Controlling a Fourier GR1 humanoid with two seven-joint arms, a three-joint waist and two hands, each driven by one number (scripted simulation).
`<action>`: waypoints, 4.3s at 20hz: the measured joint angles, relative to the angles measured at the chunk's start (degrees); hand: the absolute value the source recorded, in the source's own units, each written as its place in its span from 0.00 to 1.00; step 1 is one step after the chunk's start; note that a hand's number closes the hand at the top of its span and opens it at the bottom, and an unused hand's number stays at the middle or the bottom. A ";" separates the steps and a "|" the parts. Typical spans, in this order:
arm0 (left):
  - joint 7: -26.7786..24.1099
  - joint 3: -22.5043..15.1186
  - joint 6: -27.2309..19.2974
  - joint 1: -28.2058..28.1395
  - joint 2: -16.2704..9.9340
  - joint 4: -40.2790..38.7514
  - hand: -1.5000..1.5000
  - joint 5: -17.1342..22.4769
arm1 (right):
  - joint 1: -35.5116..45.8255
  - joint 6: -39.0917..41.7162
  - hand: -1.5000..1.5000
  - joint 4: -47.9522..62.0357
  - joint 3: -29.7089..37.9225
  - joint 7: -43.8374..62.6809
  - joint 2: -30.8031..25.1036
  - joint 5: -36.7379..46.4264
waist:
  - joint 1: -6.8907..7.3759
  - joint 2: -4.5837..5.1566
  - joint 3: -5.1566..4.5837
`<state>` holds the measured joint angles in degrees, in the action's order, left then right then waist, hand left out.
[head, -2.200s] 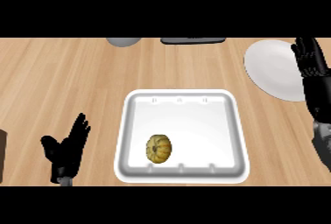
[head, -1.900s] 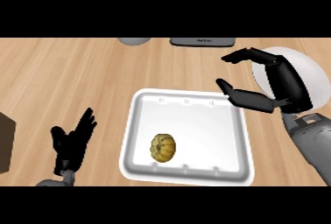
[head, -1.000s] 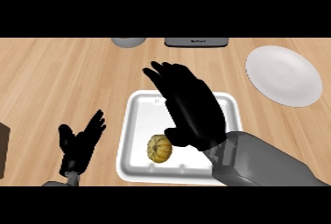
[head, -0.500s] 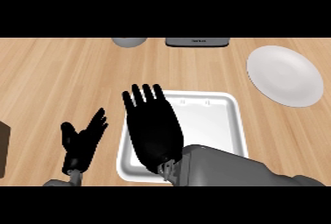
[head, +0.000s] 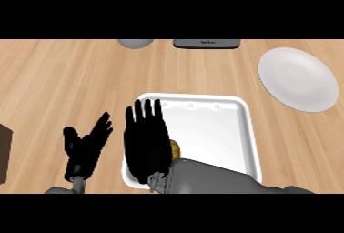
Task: Pick the squash from the tray and place it in the plate
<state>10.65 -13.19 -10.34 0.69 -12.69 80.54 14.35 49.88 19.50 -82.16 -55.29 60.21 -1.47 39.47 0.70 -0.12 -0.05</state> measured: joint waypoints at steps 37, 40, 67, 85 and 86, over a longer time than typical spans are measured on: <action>1.14 3.33 3.20 0.21 1.48 -0.06 0.50 -2.05 | -6.27 -6.16 1.00 18.50 -10.15 -0.46 0.83 -0.25 | 0.41 0.08 0.06; 0.34 3.42 3.42 0.17 1.93 -0.75 0.50 -2.56 | -5.65 -5.18 1.00 18.86 -11.29 -1.17 0.95 -0.13 | 0.39 -0.01 0.08; 1.05 4.47 3.98 -1.97 2.24 1.73 0.50 -3.36 | -2.35 -53.46 1.00 24.42 22.74 -2.08 -4.79 19.83 | -0.54 0.25 0.16; 0.07 4.61 4.28 -0.47 3.78 -0.04 0.50 -4.39 | -12.06 -80.94 1.00 33.44 46.79 -19.46 -16.31 12.52 | 0.29 0.68 0.17; -0.45 4.27 4.18 -1.14 4.02 0.26 0.50 -4.73 | -11.85 -81.77 1.00 34.50 47.90 -21.29 -17.25 10.89 | 0.42 0.68 0.18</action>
<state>10.21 -8.92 -6.16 -0.44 -8.67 80.81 9.63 38.02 -62.27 -47.66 -7.39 38.92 -18.72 50.36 1.12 0.56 0.13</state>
